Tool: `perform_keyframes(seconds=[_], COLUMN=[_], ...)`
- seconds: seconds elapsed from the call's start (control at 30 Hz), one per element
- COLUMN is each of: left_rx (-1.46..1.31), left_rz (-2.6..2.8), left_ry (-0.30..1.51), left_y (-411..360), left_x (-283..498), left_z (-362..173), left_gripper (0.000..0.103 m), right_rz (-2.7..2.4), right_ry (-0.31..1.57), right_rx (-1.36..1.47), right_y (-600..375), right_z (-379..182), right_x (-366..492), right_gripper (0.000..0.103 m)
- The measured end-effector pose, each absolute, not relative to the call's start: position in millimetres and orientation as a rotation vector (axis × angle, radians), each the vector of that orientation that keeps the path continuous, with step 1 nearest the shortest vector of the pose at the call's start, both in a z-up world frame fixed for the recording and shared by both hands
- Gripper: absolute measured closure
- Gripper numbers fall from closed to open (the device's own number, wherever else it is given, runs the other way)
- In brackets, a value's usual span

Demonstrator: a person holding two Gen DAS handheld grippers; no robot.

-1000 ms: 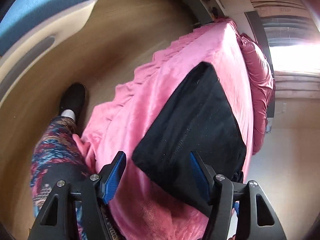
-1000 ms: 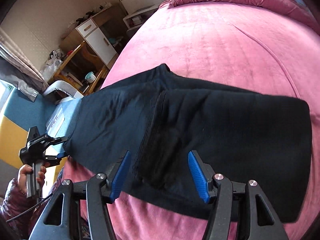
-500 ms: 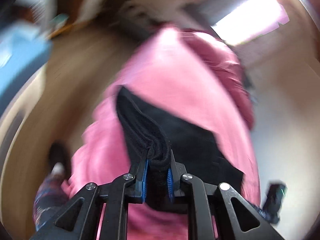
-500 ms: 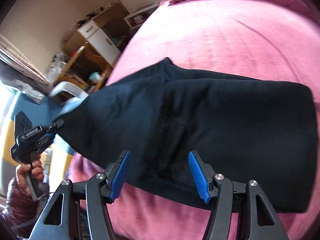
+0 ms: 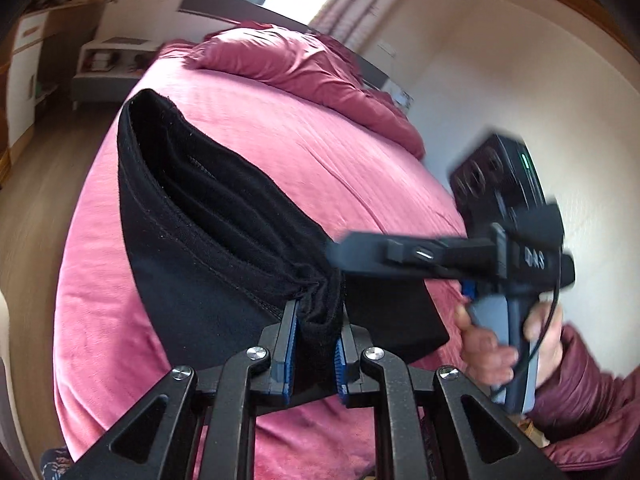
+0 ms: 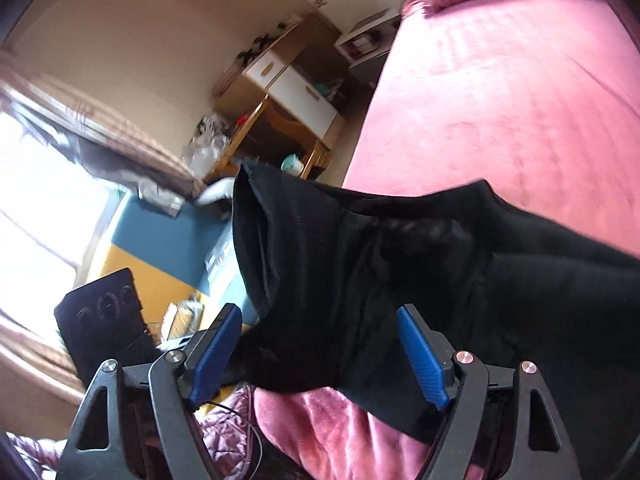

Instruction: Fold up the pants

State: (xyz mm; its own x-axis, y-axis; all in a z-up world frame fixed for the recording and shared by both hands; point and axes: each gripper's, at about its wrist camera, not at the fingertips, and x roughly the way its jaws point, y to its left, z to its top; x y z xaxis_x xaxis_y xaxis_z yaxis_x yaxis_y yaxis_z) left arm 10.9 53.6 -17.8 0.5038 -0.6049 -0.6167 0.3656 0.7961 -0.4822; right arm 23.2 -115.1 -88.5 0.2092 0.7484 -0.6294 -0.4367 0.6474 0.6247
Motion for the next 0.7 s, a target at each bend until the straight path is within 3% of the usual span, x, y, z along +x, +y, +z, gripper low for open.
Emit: perform_keyframes(seconds=[0.37,0.43,0.47,0.5,0.7], left_rx=[-0.115,-0.088,-0.072,-0.055,-0.278], left_rz=[-0.660,-0.660,-0.661,-0.659,-0.767], left_ry=[0.846,0.840,0.839,0.839,0.852], left_y=[15,11,11,11,64], left_x=[-1,-3,-4,-5,0], left_z=[-8,-6,-4,-3,6], left_gripper=[0.088,0.088,0.088,0.088,0.084], right_rz=[0.908,0.888,0.880,0.868,0.845], right_ry=[1.233,1.240,1.238,1.228,1.181], right_rx=[0.001,-0.042,-0.051,-0.051,0.040], right_y=[-45,-38,-38,-42,-70], right_z=[-103,-106,-108,-108,-97], right_x=[51,52,52,51,52], right_gripper=[0.025,0.047,0.069,0.079,0.084])
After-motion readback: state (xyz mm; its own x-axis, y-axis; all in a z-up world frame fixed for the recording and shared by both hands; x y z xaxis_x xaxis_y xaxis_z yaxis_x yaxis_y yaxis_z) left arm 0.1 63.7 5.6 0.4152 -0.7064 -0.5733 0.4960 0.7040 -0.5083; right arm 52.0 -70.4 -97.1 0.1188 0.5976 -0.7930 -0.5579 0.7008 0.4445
